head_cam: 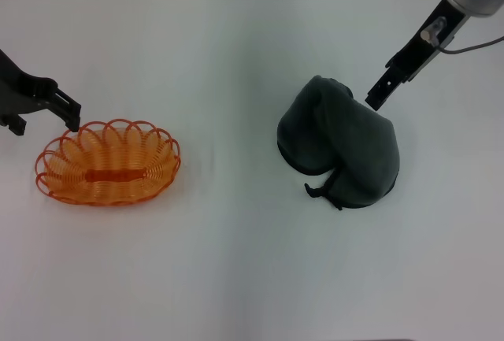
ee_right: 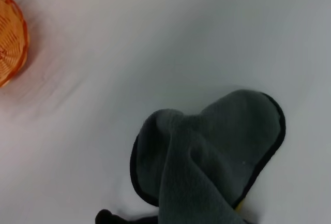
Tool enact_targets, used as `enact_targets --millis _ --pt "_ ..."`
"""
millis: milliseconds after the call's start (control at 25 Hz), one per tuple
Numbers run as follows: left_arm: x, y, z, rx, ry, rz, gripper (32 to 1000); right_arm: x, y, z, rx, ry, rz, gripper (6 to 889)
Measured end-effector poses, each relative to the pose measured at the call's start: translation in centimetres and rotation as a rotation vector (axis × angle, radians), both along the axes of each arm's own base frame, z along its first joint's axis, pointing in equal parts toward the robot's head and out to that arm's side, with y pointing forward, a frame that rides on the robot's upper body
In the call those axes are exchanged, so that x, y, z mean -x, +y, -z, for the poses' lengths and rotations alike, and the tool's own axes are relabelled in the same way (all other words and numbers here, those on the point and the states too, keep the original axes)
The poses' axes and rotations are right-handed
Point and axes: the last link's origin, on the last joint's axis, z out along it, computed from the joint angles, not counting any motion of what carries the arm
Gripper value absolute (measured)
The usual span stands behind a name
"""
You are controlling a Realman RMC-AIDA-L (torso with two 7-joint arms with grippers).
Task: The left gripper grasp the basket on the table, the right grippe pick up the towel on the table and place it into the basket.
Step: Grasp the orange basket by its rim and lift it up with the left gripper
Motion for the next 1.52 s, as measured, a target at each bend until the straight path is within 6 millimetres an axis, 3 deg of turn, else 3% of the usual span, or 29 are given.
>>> enact_targets --millis 560,1080,1520 --pt "0.6 -0.1 0.1 -0.01 0.004 -0.003 839 0.0 0.0 0.1 0.003 -0.001 -0.002 855" --pt "4.4 -0.9 0.1 -0.052 0.023 -0.053 818 0.1 -0.2 0.5 0.016 -0.004 -0.013 854" --pt "6.7 -1.3 1.8 -0.066 0.013 -0.066 800 0.3 -0.2 0.7 0.017 -0.006 -0.023 853"
